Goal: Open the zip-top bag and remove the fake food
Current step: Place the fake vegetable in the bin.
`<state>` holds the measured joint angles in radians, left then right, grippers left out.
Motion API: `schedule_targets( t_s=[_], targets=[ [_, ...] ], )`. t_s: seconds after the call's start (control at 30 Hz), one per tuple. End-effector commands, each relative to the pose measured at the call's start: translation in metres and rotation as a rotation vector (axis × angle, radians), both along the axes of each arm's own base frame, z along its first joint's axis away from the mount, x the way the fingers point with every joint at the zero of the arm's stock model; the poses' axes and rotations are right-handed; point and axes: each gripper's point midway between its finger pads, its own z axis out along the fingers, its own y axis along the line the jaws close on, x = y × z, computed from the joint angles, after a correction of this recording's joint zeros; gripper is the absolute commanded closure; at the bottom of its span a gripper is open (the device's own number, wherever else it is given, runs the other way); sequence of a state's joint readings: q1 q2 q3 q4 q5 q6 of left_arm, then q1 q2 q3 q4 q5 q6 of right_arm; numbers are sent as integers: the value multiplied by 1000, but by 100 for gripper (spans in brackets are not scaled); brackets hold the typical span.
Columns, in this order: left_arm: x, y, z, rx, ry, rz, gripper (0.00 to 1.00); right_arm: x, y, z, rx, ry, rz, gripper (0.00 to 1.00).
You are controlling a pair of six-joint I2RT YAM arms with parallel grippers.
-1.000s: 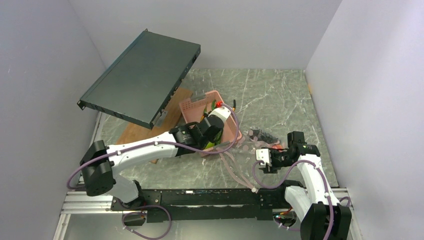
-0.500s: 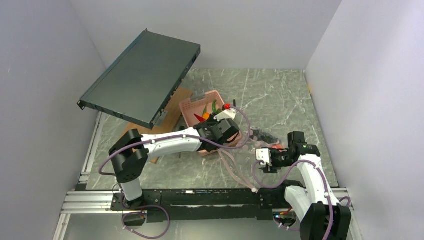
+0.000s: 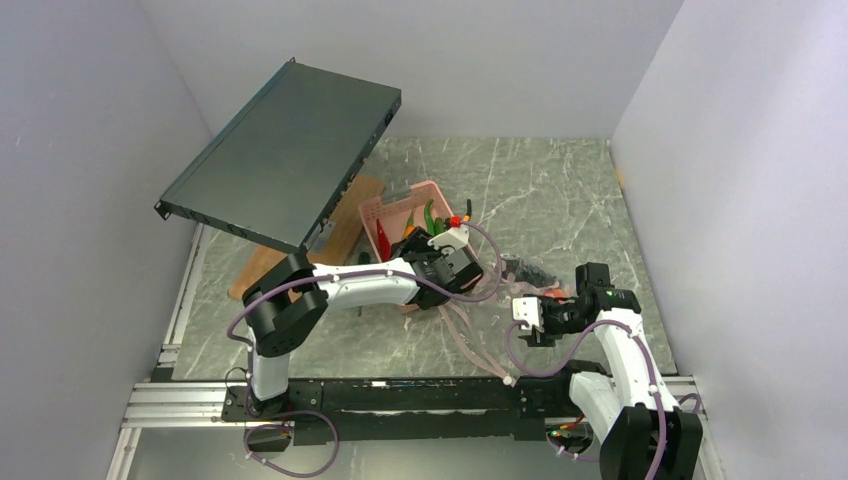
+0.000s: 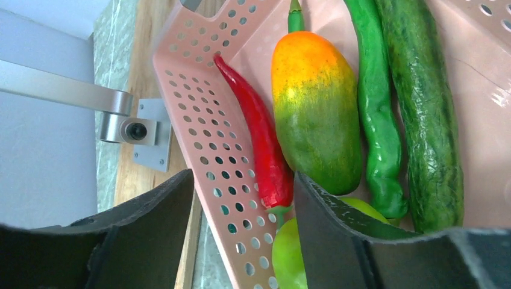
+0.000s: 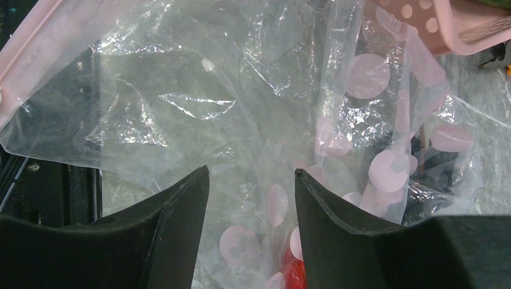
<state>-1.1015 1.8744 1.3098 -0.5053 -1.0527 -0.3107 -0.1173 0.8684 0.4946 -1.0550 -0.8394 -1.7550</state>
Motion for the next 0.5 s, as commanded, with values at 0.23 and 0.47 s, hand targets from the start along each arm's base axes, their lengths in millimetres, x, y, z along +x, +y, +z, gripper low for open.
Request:
schedule_targets(
  t_s=[0.23, 0.47],
  targets=[
    [-1, -14, 22, -116, -1, -3, 6, -2, 7, 7, 44, -21, 24, 44],
    [-15, -22, 44, -271, 54, -66, 0, -2, 7, 7, 44, -22, 23, 43]
  ],
)
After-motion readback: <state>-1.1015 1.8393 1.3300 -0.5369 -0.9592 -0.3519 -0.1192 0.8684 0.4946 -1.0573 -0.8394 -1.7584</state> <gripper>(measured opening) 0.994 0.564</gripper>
